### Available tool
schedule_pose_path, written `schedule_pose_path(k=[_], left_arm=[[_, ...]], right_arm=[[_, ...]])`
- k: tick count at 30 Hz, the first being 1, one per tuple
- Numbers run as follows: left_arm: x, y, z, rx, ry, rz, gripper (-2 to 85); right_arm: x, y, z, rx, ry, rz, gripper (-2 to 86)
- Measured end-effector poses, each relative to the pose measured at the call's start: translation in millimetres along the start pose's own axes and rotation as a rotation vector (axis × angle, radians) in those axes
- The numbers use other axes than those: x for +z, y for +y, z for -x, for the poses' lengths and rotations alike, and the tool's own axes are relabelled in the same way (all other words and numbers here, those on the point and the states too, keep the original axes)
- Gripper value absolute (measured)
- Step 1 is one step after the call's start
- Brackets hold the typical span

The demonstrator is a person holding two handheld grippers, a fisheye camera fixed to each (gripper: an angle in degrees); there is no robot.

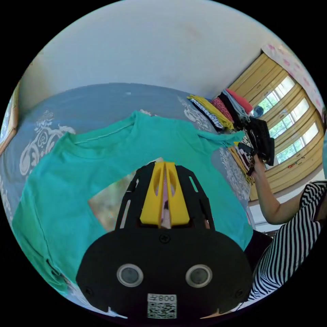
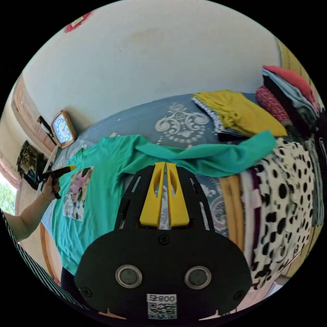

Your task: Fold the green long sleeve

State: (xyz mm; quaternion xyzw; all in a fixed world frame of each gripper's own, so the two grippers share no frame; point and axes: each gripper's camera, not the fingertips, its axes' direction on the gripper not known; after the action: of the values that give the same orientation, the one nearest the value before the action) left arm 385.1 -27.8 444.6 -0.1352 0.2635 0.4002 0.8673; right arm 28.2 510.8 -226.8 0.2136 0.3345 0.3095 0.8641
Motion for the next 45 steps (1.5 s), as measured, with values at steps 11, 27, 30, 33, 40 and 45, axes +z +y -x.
schedule_pose_path(k=[11, 27, 30, 33, 40, 45], left_arm=[[143.1, -46.5, -109.6, 0.189, 0.183, 0.143, 0.4], [138.0, -6.9, -158.6, -0.058, 0.849, 0.072, 11.5], [150.7, 10.7, -150.6, -0.23, 1.02, 0.049, 12.9], [157.1, 25.3, -138.4, -0.4, 1.175, -0.021, 13.0], [121.7, 22.3, -120.2, -0.427, 1.114, -0.049, 3.6], [60.3, 27.9, -85.7, -0.365, 1.087, -0.09, 2.0]], right_arm=[[-15.5, -6.2, -92.1, 0.018, 0.158, 0.121, 5.8], [-129.6, 129.4, -58.5, 0.005, -0.328, -0.096, 0.9], [-132.3, 155.1, -59.5, 0.041, -0.447, -0.071, 0.8], [-132.3, 170.1, -63.2, 0.057, -0.522, -0.053, 0.8], [-115.7, 192.3, -56.1, 0.02, -0.647, 0.014, 1.0], [-81.8, 212.3, -54.8, -0.021, -0.723, 0.143, 1.7]])
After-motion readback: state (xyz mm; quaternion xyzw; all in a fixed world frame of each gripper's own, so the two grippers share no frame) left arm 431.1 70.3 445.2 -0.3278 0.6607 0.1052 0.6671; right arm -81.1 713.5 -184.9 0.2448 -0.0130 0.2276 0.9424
